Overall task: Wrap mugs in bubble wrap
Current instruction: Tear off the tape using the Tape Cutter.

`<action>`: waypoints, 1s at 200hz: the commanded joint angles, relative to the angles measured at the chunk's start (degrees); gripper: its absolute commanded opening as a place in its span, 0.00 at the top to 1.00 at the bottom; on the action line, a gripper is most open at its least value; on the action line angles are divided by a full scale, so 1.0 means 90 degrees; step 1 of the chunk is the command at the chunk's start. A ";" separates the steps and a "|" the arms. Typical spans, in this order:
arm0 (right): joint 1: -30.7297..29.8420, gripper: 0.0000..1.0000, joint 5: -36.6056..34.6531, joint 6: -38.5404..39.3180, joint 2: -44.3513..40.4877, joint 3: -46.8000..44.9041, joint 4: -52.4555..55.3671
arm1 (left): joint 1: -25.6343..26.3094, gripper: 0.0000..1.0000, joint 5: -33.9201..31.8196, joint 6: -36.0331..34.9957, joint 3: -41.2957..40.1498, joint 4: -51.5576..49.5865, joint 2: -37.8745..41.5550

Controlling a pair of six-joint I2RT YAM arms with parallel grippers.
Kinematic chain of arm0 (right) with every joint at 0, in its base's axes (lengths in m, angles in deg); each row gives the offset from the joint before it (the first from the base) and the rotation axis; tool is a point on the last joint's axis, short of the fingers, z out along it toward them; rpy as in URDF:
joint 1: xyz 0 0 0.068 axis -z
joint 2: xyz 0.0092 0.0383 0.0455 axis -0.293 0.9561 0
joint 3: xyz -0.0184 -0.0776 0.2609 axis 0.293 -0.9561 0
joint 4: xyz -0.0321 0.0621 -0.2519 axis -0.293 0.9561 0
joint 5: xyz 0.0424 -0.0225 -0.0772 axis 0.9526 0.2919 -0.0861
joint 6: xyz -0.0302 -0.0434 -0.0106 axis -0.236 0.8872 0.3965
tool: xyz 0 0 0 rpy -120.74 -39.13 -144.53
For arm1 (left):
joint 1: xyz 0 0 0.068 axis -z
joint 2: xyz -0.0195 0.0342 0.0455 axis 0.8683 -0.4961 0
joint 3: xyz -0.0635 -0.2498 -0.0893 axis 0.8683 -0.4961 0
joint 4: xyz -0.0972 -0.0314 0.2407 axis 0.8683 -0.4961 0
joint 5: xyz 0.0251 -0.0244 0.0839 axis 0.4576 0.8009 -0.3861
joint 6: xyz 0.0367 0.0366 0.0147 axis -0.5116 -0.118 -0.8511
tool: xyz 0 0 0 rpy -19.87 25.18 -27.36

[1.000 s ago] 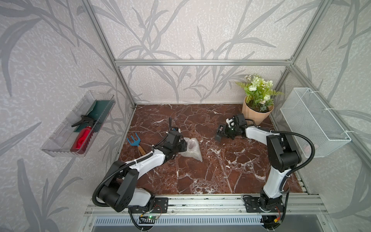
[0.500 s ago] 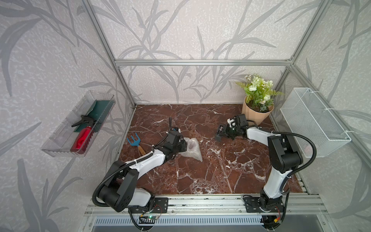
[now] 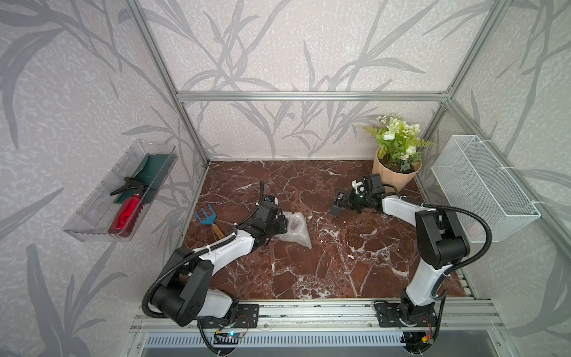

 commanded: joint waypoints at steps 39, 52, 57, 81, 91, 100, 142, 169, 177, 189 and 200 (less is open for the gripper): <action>0.0034 1.00 0.0262 -0.0035 -0.0451 -0.0019 -0.0254 | 0.0048 0.61 -0.0067 -0.0087 -0.0169 -0.0565 -0.0033; 0.0047 1.00 0.0250 -0.0005 -0.0503 -0.0027 -0.0217 | 0.0049 0.61 -0.0066 -0.0080 -0.0169 -0.0563 -0.0033; 0.0057 1.00 0.0249 -0.0004 -0.0525 -0.0033 -0.0219 | 0.0049 0.61 -0.0067 -0.0084 -0.0169 -0.0554 -0.0035; 0.0096 1.00 0.0259 -0.0001 -0.0577 -0.0066 -0.0218 | 0.0049 0.61 -0.0057 -0.0081 -0.0169 -0.0543 -0.0041; 0.0096 1.00 0.0261 0.0005 -0.0594 -0.0062 -0.0211 | 0.0049 0.61 -0.0055 -0.0087 -0.0173 -0.0543 -0.0042; 0.0096 1.00 0.0264 0.0016 -0.0613 -0.0062 -0.0190 | 0.0051 0.61 -0.0048 -0.0081 -0.0169 -0.0545 -0.0042; 0.0103 1.00 0.0261 0.0034 -0.0676 -0.0125 -0.0153 | 0.0059 0.61 -0.0051 -0.0078 -0.0181 -0.0543 -0.0044; 0.0106 1.00 0.0229 0.0119 -0.0749 -0.0129 -0.0040 | 0.0054 0.61 -0.0056 -0.0078 -0.0188 -0.0533 -0.0031; 0.0101 1.00 0.0231 0.0124 -0.0750 -0.0120 -0.0034 | 0.0060 0.61 -0.0057 -0.0078 -0.0188 -0.0534 -0.0037; 0.0106 1.00 0.0241 0.0116 -0.0749 -0.0135 -0.0045 | 0.0066 0.61 -0.0057 -0.0073 -0.0179 -0.0533 -0.0024; 0.0105 1.00 0.0245 0.0114 -0.0745 -0.0140 -0.0043 | 0.0066 0.61 -0.0057 -0.0071 -0.0189 -0.0533 -0.0014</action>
